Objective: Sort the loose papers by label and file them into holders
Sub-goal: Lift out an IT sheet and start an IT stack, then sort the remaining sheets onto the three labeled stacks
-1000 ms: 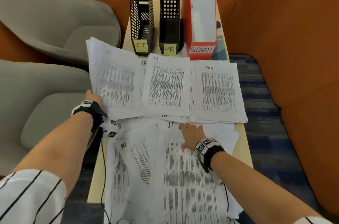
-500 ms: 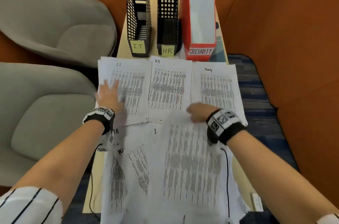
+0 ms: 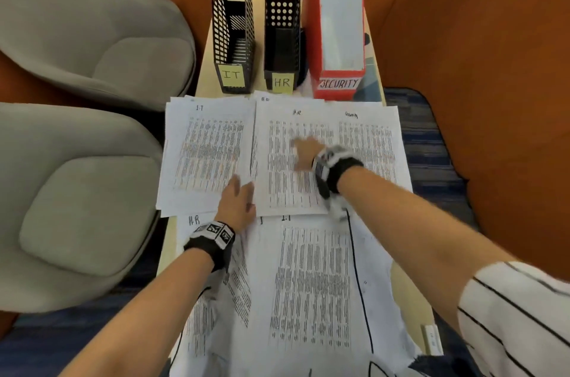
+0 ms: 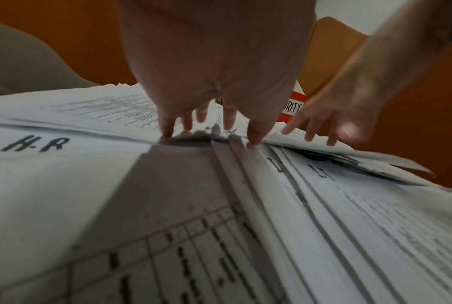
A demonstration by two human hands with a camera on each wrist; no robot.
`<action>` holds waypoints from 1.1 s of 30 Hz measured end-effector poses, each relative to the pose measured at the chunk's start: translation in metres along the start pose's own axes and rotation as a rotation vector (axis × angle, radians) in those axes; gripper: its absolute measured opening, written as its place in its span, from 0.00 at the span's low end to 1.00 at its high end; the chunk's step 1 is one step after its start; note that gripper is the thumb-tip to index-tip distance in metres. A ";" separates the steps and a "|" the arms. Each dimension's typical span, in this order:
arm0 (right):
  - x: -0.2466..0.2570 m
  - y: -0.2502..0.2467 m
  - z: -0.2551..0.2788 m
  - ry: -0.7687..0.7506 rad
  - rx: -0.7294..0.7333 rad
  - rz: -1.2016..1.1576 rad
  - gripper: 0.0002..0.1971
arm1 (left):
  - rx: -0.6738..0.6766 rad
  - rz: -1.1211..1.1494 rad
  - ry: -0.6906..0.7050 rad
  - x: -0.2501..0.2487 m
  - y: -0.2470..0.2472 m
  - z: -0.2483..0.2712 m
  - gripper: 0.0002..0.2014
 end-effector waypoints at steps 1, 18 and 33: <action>-0.002 0.034 0.008 0.027 0.128 0.057 0.56 | 0.004 0.013 -0.003 -0.001 0.003 0.002 0.27; 0.010 0.053 0.049 -0.194 -0.143 0.297 0.55 | -0.039 0.088 -0.039 -0.025 -0.027 0.027 0.17; -0.017 0.173 0.124 0.096 -0.101 -0.738 0.58 | 0.666 0.453 -0.219 -0.058 0.067 0.118 0.41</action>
Point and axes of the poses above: each hand's wrist, its own z-axis away from the middle knuckle, its own y-axis out of the palm, x = y × z, the point moved 4 cm from there along -z, towards the middle knuckle, and after that the axes turned 5 degrees about z, right-handed, at the moved point
